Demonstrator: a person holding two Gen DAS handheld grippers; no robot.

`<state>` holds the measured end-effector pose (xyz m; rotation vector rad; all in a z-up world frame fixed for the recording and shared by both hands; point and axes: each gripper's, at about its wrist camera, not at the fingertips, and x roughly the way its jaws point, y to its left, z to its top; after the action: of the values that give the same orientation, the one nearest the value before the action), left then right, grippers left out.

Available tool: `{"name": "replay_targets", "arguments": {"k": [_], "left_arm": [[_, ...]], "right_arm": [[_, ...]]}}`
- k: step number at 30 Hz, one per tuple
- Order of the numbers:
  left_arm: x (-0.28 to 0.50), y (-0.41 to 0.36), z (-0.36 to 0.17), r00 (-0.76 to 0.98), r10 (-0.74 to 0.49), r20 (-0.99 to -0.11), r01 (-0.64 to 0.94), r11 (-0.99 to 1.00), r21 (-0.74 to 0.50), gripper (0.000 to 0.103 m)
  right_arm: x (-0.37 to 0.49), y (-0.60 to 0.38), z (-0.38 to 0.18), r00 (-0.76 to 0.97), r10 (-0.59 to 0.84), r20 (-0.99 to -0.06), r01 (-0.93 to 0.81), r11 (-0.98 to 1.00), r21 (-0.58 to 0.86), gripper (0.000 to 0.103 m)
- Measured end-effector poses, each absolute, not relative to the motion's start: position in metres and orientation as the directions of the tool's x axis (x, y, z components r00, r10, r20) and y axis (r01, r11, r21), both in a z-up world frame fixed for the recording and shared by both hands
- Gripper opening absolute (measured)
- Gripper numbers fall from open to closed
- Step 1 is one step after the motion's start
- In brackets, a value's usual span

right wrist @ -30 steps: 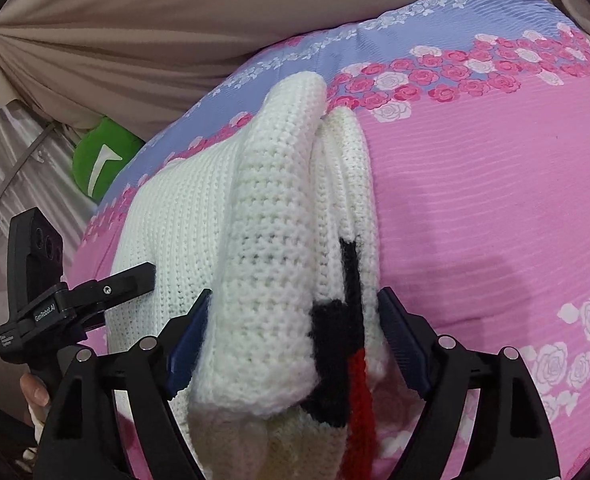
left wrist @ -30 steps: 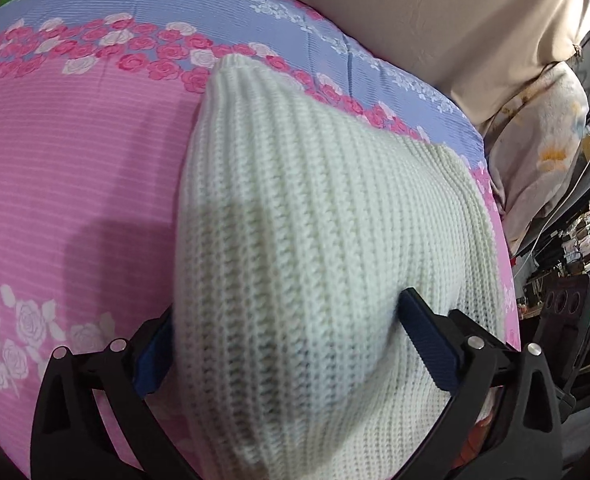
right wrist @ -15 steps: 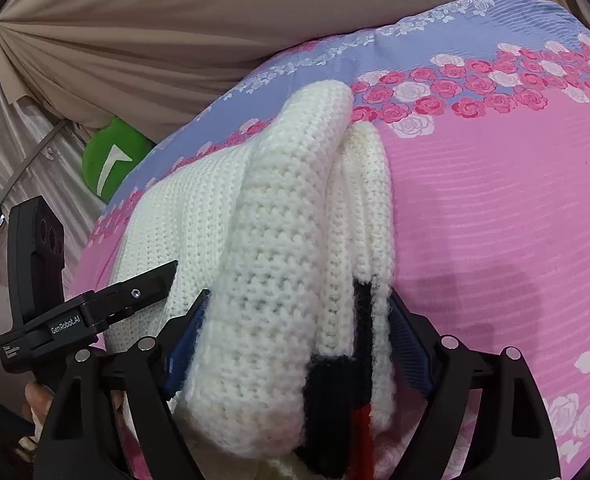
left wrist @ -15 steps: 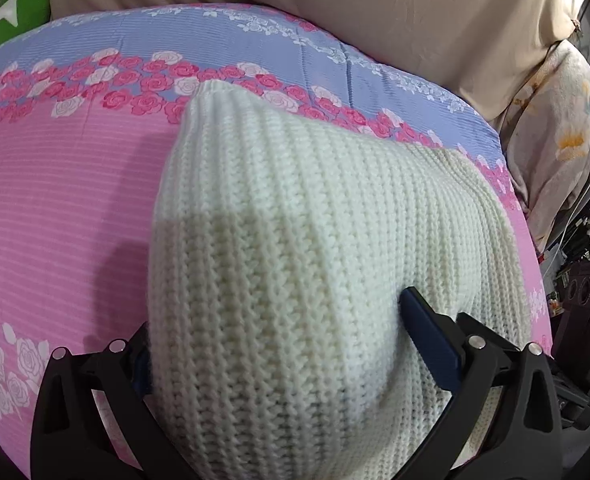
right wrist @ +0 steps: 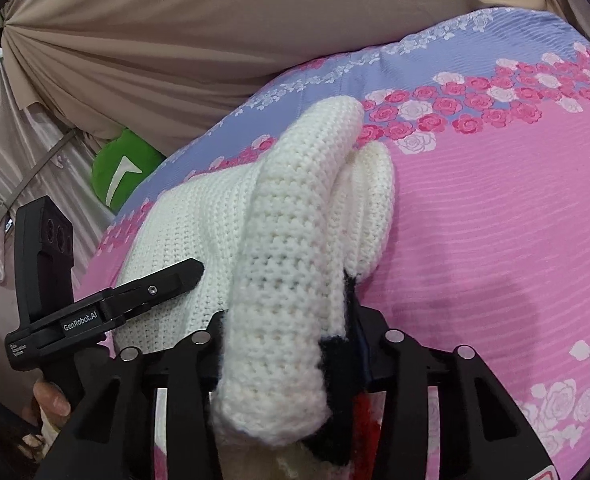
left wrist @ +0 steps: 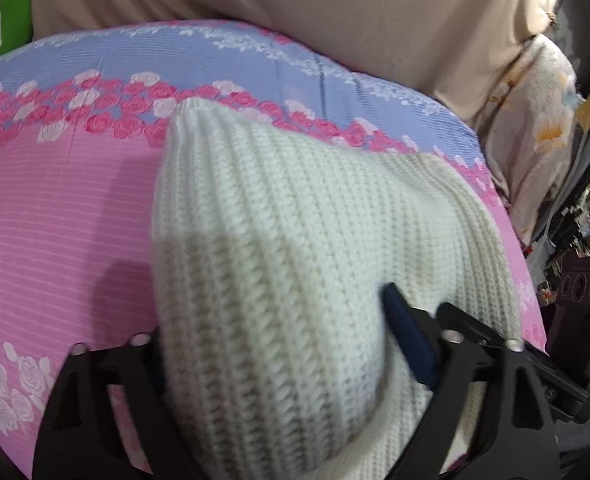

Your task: Fold small clothes

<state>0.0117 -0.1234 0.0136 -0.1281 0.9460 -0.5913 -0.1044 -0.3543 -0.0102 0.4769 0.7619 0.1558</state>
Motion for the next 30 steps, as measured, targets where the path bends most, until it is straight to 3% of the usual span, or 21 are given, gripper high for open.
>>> {"name": "replay_targets", "arguments": {"k": [1, 4, 9, 16, 24, 30], "left_arm": [[0.006, -0.122, 0.022, 0.446, -0.539, -0.715, 0.442, 0.827, -0.347, 0.059], [-0.011, -0.12, 0.049, 0.434, -0.604, -0.668, 0.519, 0.774, -0.363, 0.05], [-0.053, -0.116, 0.105, 0.463, -0.686, -0.561, 0.643, 0.696, -0.32, 0.049], [-0.113, -0.083, 0.211, 0.526, -0.791, -0.312, 0.776, 0.597, -0.204, 0.05], [-0.155, -0.015, 0.304, 0.587, -0.809, -0.04, 0.806, 0.588, -0.07, 0.051], [-0.162, 0.038, 0.342, 0.641, -0.758, 0.123, 0.763, 0.647, 0.009, 0.054]], "right_arm": [[-0.11, -0.353, -0.005, 0.726, 0.295, -0.621, 0.04, 0.883, 0.467, 0.038], [-0.131, -0.346, 0.017, 0.762, 0.262, -0.592, 0.047, 0.889, 0.455, 0.037], [-0.183, -0.334, 0.072, 0.85, 0.178, -0.496, 0.042, 0.915, 0.401, 0.037], [-0.257, -0.293, 0.172, 0.972, 0.086, -0.217, -0.024, 0.961, 0.274, 0.037], [-0.288, -0.231, 0.269, 0.988, 0.143, 0.058, -0.149, 0.982, 0.117, 0.038], [-0.283, -0.181, 0.311, 0.959, 0.22, 0.179, -0.226, 0.974, 0.013, 0.039]]}}
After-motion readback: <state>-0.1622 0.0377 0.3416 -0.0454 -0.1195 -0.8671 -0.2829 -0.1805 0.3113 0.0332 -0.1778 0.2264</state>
